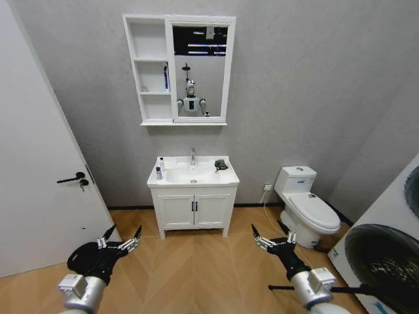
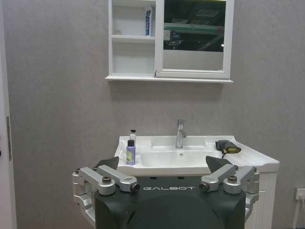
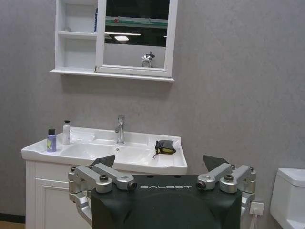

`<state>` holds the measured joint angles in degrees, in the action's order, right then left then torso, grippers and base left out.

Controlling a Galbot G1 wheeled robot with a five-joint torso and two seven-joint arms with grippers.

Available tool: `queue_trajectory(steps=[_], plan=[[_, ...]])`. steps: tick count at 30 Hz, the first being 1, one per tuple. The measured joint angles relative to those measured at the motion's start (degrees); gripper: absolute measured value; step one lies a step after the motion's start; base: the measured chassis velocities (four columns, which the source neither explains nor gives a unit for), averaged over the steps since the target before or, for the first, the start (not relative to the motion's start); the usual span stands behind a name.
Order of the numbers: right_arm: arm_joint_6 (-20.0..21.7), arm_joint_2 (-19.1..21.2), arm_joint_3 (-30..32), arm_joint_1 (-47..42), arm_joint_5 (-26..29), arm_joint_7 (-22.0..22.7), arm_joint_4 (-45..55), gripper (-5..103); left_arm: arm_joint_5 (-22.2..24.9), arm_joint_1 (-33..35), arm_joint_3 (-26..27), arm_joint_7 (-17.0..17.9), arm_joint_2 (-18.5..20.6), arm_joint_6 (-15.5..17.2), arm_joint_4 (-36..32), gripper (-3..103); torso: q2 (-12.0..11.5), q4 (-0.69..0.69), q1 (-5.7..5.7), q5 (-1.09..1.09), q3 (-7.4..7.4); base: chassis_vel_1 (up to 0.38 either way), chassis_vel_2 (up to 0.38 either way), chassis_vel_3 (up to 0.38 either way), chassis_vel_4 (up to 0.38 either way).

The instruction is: Move facial cleanser and shampoo from washbasin to cabinet, then wipe washbasin with towel.

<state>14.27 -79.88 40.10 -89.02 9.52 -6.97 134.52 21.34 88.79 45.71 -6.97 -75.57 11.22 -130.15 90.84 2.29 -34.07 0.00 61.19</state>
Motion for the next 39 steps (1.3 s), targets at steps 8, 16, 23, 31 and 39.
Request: queue_trajectory(steps=[8, 16, 23, 31, 39], plan=[[0.0, 0.0, 0.1, 0.2, 0.1, 0.1, -0.3, 100, -0.3, -0.2, -0.2, 0.0, 0.1, 0.0, 0.1, 100, 0.0, 0.0, 0.0, 0.0, 0.0, 0.0, 0.0, 0.0, 0.0], [0.0, -0.1, 0.1, 0.2, 0.2, 0.1, -0.3, 100, -0.5, -0.3, -0.4, 0.0, 0.1, 0.0, 0.1, 100, 0.0, 0.0, 0.0, 0.0, 0.0, 0.0, 0.0, 0.0, 0.0], [0.0, -0.1, 0.2, 0.0, 0.2, 0.0, -0.3, 100, -0.8, -0.3, -0.8, 0.1, -0.2, 0.0, -0.1, 100, 0.0, 0.0, 0.0, 0.0, 0.0, 0.0, 0.0, 0.0, 0.0], [0.0, -0.2, 0.2, -0.3, 0.2, -0.1, 0.0, 100, -1.2, -0.1, -0.8, 1.2, -0.5, 0.0, -0.6, 100, 0.0, 0.0, 0.0, 0.0, 0.0, 0.0, 0.0, 0.0, 0.0], [-0.1, -0.3, 0.2, -0.5, 0.1, -0.2, 0.0, 100, -1.5, 0.0, -0.9, 1.2, -0.8, 0.0, -0.6, 100, 0.0, 0.0, 0.0, 0.0, 0.0, 0.0, 0.0, 0.0, 0.0]])
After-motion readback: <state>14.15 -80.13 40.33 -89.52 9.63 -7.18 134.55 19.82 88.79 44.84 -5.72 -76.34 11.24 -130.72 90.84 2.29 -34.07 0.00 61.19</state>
